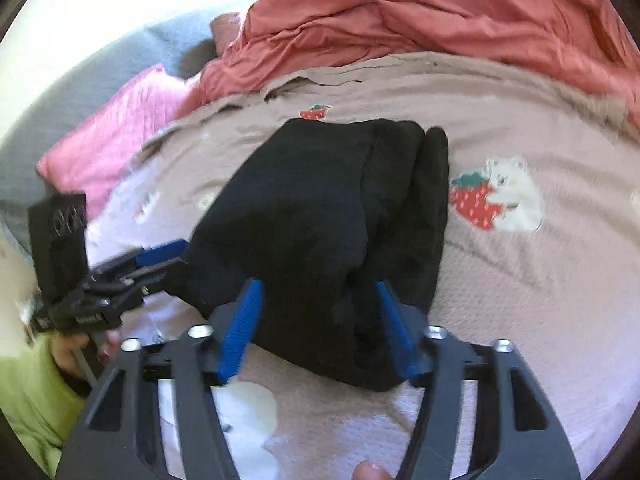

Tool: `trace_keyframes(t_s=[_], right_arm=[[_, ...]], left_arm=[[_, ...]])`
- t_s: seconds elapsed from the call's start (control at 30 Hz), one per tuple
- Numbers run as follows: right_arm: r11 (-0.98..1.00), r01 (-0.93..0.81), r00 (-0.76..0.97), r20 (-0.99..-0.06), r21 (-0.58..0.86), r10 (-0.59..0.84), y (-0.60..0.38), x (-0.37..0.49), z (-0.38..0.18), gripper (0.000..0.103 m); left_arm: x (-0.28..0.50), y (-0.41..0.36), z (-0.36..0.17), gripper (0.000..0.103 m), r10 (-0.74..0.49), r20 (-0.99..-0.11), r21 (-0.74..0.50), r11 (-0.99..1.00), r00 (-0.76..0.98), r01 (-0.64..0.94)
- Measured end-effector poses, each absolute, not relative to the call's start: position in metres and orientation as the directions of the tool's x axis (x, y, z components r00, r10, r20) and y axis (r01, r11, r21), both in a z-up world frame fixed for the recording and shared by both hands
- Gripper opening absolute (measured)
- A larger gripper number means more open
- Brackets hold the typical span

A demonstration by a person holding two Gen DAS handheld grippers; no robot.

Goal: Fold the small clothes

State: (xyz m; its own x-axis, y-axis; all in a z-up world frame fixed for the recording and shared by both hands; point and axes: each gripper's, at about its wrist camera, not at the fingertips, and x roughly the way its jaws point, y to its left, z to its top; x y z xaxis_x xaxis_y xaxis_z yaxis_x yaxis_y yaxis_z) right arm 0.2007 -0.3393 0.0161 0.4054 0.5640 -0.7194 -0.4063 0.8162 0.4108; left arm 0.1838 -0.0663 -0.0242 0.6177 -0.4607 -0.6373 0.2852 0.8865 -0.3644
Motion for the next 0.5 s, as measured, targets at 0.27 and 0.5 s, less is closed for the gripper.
trace_keyframes(t_s=[0.27,0.5], right_arm=[[0.848,-0.338,0.42,-0.741,0.408,0.524,-0.351,0.189,0.007,0.012],[0.881,-0.291,0.437,-0.767,0.373,0.469,-0.342,0.19,-0.007,0.012]], left_arm=[[0.185,-0.057,-0.022,0.066,-0.452,-0.637,-0.375,0.889,0.624,0.262],[0.185,-0.055,-0.024,0.066,-0.443,-0.644,-0.37,0.894,0.624,0.253]])
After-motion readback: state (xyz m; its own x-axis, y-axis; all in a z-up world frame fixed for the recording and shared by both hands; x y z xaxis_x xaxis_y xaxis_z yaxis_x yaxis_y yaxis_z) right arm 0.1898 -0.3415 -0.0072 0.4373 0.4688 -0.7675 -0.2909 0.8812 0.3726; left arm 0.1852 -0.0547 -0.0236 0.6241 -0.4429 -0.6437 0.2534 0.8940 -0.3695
